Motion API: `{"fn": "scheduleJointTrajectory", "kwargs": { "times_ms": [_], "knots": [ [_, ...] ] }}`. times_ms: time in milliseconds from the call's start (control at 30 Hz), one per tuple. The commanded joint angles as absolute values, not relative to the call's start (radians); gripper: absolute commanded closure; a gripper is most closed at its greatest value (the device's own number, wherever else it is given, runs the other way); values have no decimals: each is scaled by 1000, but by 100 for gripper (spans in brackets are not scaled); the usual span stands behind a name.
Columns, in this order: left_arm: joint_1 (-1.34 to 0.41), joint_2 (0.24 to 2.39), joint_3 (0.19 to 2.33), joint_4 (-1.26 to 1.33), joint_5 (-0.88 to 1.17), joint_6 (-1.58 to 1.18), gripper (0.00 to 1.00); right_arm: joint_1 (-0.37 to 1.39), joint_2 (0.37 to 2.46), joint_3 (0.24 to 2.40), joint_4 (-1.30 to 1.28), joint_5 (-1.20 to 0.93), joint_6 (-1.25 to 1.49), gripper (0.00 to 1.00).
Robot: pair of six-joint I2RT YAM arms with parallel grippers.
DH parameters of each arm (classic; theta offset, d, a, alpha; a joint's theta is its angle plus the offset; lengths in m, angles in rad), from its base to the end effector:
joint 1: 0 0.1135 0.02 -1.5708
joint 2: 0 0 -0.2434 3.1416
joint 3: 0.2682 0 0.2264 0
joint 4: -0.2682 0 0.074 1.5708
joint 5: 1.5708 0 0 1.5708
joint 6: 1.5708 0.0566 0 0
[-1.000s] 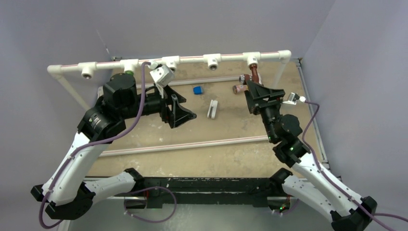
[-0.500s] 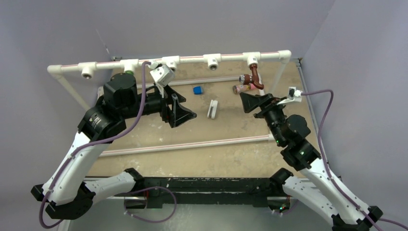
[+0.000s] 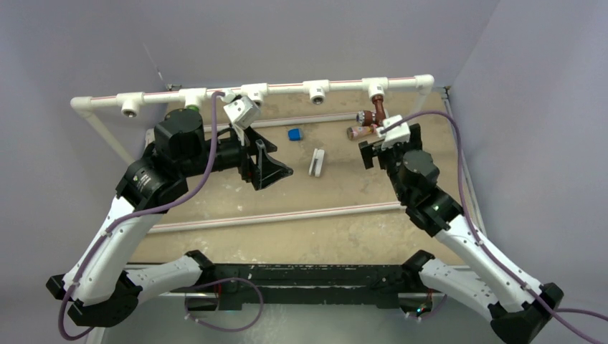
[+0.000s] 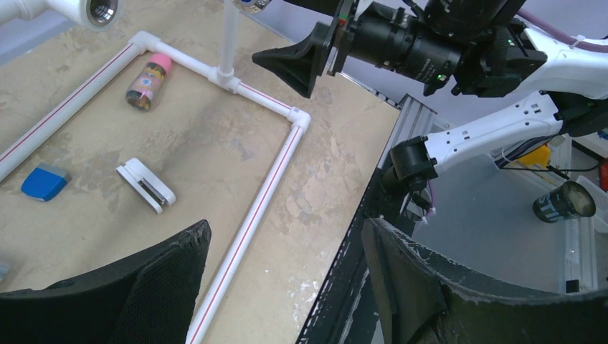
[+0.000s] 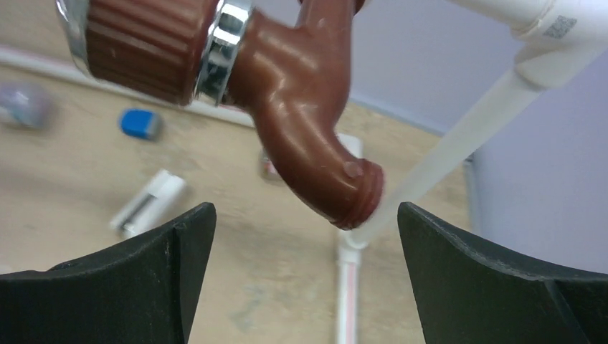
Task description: Install the water faucets
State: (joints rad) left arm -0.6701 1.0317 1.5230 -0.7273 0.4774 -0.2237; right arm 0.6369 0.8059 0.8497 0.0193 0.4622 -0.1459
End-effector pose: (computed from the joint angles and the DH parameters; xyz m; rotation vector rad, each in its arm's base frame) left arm 0.1250 -0.1322 0.4492 0.7664 1.7506 -1.0510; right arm 0.1688 0.0935 0.3665 -0.2200 1.4984 0.0450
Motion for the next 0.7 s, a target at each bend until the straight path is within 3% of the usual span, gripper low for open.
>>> {"fn": "scheduleJointTrajectory", "kwargs": {
  "times_ms": [0, 167, 333, 667],
  "knots": [
    [-675, 1025, 1516, -709, 468, -203, 23, 641, 825, 848, 117, 568, -516, 2],
    [-675, 1021, 1511, -709, 463, -201, 23, 643, 812, 838, 333, 565, -774, 2],
    [-675, 1020, 1509, -708, 460, -199, 23, 646, 772, 818, 446, 418, -993, 2],
    [-675, 1030, 1516, -710, 459, -199, 23, 655, 805, 820, 419, 288, -1180, 2]
  ]
}}
